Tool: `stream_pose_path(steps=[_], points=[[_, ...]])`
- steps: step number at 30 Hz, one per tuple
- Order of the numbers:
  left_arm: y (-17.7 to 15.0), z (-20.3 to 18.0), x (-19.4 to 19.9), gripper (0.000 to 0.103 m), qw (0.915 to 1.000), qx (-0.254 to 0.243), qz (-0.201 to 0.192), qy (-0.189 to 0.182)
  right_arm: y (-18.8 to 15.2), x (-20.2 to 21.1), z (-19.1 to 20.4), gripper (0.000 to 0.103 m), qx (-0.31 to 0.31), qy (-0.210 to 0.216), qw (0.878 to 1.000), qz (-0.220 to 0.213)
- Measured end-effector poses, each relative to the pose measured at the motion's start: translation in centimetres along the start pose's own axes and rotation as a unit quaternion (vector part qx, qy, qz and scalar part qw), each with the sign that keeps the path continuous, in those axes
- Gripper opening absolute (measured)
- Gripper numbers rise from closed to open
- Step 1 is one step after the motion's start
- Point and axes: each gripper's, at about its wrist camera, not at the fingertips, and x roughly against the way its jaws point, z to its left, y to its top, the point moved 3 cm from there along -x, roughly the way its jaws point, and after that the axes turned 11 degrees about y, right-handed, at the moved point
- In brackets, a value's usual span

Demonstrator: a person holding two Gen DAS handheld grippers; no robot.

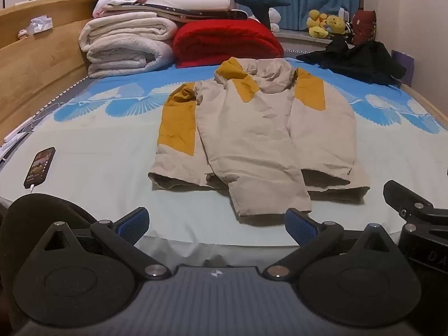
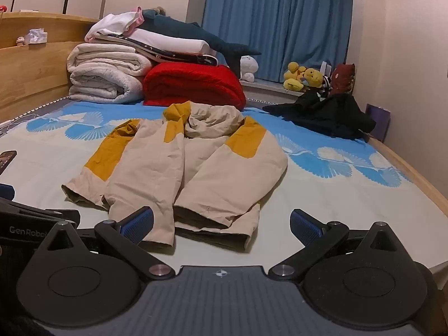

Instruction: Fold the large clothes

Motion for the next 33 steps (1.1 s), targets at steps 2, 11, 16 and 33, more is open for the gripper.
stream_pose_path(steps=[2,11,16,33], points=[[0.0,0.07,-0.11,0.103,1.0,-0.001,0.002,0.003,0.12,0.07,-0.05,0.102,0.002,-0.001,1.0,-0.001],[0.04,-0.14,-0.03,0.103,1.0,-0.002,-0.003,-0.003,0.17,-0.37,0.67,0.102,0.021,0.001,1.0,-0.002],[0.07,-0.05,-0.06,0.103,1.0,-0.002,-0.006,-0.002,0.49,0.02,0.76,0.102,0.024,0.003,1.0,-0.006],[0.18,0.05,0.39,0.103,0.9998,-0.003,-0.018,0.004,0.85,-0.07,0.53,0.102,0.019,-0.004,1.0,-0.006]])
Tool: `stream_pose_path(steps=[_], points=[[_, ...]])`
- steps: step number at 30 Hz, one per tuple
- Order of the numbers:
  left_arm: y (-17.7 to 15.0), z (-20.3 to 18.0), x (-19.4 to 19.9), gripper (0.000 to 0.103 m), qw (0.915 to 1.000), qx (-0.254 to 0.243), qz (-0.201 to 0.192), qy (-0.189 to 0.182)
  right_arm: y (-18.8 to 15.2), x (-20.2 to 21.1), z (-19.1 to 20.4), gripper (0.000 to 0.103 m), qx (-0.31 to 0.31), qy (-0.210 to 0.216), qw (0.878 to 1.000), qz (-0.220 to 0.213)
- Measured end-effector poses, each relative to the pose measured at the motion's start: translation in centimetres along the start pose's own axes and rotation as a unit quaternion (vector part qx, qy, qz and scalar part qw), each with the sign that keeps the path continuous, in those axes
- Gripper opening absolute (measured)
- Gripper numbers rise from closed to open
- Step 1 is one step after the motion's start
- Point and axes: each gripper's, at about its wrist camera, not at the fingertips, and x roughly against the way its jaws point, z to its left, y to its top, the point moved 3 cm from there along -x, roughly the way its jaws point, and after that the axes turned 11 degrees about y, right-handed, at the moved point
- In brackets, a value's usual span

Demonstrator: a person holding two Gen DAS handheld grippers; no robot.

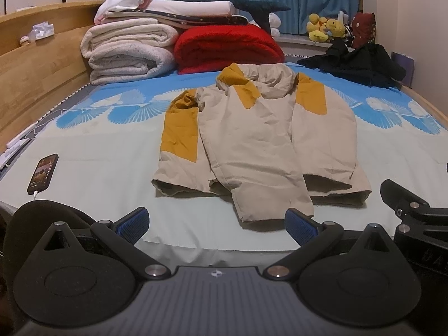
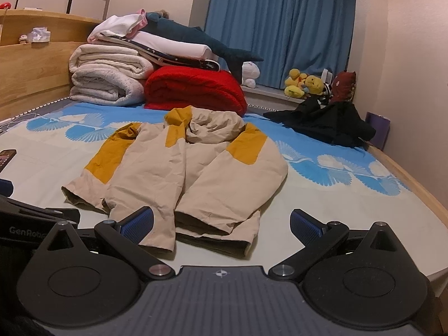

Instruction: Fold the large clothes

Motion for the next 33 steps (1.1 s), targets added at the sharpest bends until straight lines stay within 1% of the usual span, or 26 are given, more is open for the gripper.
stream_pose_path(steps=[33], points=[[0.01,-0.04,0.25,0.103,1.0,0.0,-0.003,0.001,-0.25,0.04,0.12,0.102,0.001,-0.001,1.0,-0.003]])
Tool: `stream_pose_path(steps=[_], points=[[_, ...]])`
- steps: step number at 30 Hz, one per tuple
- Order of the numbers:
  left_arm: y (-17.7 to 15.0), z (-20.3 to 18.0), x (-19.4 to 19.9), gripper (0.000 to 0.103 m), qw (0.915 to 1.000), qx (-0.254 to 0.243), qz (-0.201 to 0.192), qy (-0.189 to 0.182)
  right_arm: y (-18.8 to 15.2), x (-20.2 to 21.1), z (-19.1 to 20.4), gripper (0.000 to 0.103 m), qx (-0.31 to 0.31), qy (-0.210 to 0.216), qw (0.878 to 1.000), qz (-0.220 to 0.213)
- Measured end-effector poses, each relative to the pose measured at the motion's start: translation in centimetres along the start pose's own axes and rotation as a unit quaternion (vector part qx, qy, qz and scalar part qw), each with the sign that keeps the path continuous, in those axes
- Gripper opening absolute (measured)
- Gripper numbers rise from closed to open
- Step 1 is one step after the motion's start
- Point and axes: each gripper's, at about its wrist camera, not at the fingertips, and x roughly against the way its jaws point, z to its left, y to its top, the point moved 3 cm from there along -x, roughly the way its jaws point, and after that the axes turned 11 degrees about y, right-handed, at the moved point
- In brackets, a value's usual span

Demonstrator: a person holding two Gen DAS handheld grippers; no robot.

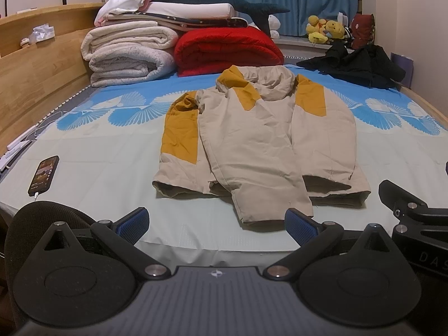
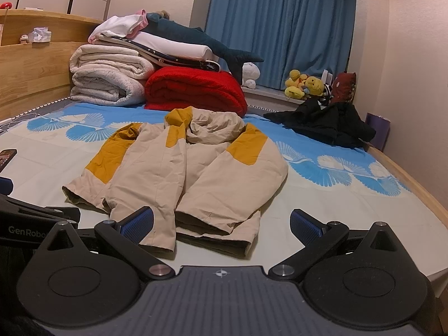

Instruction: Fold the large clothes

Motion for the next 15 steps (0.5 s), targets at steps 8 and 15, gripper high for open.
stream_pose_path(steps=[8,15], points=[[0.04,0.09,0.24,0.103,1.0,-0.001,-0.003,0.0,0.01,-0.06,0.02,0.102,0.0,0.0,1.0,0.001],[0.03,0.1,0.28,0.103,1.0,0.0,-0.003,0.001,-0.03,-0.04,0.06,0.102,0.0,0.0,1.0,0.0]])
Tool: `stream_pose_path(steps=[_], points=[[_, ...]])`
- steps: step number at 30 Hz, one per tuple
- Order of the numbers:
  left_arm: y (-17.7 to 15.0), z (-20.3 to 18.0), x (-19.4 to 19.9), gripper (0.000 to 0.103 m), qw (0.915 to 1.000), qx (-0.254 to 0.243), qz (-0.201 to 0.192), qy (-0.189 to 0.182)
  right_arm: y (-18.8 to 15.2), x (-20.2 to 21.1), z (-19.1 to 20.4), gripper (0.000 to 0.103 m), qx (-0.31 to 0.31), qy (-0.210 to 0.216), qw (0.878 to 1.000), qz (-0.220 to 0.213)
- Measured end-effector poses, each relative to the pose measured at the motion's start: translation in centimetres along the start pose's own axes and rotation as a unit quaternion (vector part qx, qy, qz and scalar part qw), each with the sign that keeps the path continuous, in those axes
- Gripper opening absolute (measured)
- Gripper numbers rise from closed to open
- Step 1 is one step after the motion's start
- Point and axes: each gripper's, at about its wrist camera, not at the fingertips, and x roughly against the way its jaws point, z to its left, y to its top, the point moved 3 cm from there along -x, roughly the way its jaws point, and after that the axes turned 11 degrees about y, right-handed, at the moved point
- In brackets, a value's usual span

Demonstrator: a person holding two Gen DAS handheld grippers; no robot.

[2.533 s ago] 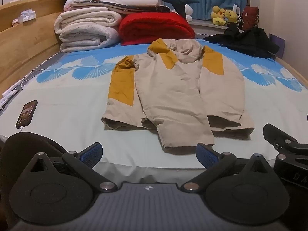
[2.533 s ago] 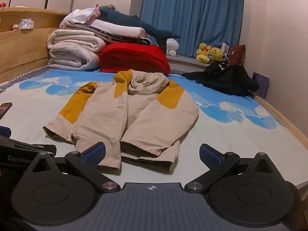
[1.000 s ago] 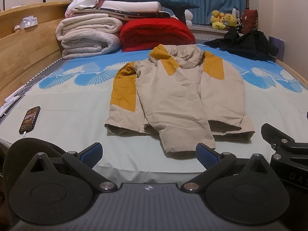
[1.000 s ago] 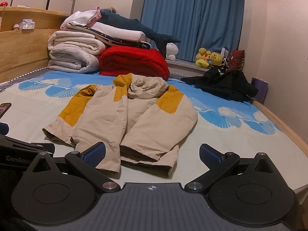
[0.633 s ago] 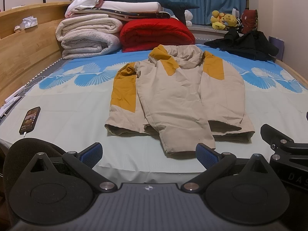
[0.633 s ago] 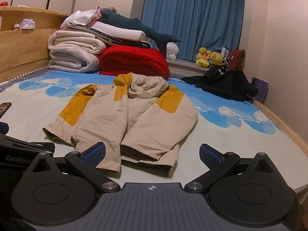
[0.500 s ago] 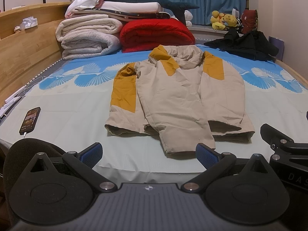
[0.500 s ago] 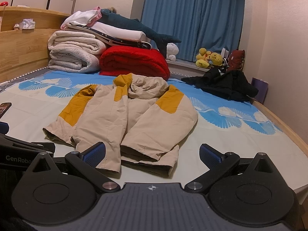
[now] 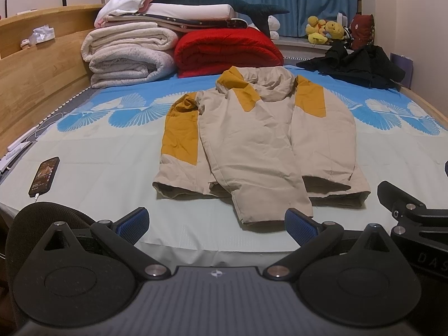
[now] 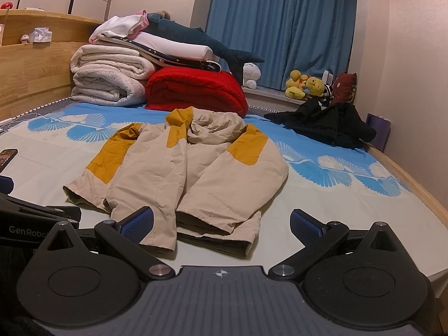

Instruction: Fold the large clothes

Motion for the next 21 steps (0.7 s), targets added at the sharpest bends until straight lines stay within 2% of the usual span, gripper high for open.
stream_pose_path(steps=[21], points=[[-0.15,-0.11,-0.56,0.103,1.0,-0.004,0.008,-0.002,-0.34,-0.46,0.19,0.102,-0.002,0.003,1.0,0.007]])
